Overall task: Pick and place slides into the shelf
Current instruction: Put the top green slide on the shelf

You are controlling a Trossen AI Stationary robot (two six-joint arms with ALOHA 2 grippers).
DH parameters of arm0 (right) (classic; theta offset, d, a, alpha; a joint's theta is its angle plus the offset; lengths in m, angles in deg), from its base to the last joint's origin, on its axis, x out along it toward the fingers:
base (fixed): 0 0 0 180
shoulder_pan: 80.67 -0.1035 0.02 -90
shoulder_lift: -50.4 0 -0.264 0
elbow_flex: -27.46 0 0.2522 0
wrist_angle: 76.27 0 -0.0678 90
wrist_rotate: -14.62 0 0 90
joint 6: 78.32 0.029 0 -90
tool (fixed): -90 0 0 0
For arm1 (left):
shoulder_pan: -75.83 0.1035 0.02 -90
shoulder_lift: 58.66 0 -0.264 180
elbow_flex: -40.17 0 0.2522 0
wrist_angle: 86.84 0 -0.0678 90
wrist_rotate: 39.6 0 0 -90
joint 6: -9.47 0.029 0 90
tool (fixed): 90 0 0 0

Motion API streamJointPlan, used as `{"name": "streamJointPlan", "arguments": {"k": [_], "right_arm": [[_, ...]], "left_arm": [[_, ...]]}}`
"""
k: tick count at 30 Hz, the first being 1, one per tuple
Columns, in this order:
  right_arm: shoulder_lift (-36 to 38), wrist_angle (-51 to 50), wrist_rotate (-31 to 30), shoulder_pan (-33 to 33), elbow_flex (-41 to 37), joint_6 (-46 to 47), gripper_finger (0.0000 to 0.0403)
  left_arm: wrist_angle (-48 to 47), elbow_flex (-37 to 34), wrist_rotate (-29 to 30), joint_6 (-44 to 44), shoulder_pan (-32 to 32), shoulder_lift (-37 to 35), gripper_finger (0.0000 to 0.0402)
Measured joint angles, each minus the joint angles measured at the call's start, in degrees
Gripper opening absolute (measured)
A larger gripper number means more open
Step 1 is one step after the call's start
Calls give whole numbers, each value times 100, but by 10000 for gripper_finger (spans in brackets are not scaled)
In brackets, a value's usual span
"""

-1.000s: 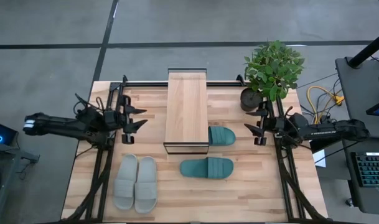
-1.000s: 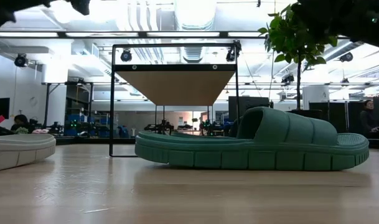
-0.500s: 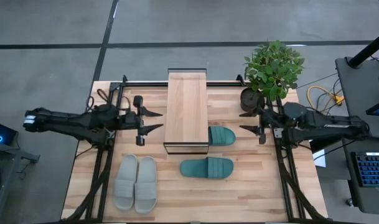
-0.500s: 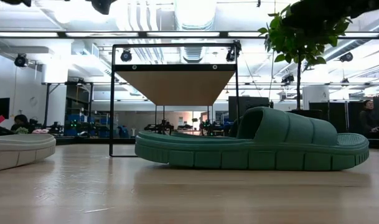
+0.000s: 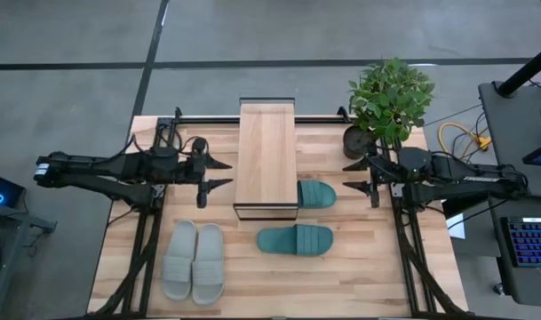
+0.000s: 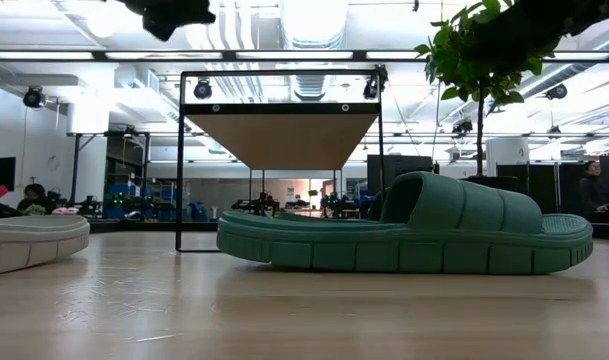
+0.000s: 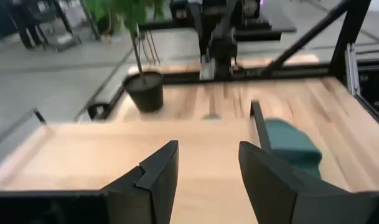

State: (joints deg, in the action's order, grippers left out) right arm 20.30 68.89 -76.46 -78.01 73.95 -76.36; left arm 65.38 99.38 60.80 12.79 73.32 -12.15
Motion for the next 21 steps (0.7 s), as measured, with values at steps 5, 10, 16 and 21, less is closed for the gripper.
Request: {"name": "streamJointPlan", "arguments": {"k": [5, 10, 16, 21], "right_arm": [[-29, 4, 0, 0, 0, -8, 208], [-175, -40, 0, 0, -11, -18, 208], [-543, -388, 0, -1, -17, 78, 208], [-863, -406, -23, 0, -17, 123, 208]], "left_arm": [[-123, -2, 43, -2, -2, 99, 155], [-207, -7, 45, -1, -1, 268, 155], [-205, -7, 336, 22, 0, 447, 155], [-220, -9, 360, 23, 0, 354, 155]]}}
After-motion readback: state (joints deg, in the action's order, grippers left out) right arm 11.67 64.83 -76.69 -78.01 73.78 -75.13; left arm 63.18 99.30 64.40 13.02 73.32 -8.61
